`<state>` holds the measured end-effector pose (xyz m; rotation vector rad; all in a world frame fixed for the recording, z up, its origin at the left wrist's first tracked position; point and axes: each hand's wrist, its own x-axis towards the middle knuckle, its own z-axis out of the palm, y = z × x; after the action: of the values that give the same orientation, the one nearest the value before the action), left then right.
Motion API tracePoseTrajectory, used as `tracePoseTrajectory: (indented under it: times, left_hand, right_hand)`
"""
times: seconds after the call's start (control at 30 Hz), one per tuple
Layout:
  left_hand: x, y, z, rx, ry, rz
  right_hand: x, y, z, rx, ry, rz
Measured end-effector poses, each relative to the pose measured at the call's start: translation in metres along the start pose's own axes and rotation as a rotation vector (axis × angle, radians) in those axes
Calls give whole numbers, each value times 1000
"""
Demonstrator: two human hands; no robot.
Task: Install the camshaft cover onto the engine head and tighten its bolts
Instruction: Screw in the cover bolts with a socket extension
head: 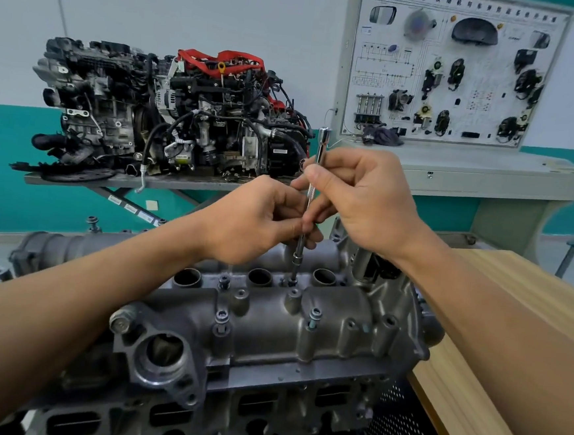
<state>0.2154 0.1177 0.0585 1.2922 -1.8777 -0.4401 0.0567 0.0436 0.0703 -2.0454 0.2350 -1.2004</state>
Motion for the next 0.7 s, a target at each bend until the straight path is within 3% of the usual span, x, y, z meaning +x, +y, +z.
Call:
tracePoseTrajectory:
  times: [0.3,0.37,0.57,0.63,0.7]
  left_hand:
    - [6,-6,7,11,174,12]
    - [5,-6,6,-7,144,16]
    - [3,-7,1,-52,13,2]
    - [2,-7,1,-47,5,-2]
    - [2,-9,1,-23,9,-10]
  right_hand:
    - [-4,-2,9,-134,298,-20]
    - [-1,-4,7,-128,243,2]
    - [11,-11,-18,-69,-197,117]
    - [9,-11,-20,-41,-219,117]
    - [5,-9,-13,-38,-132,105]
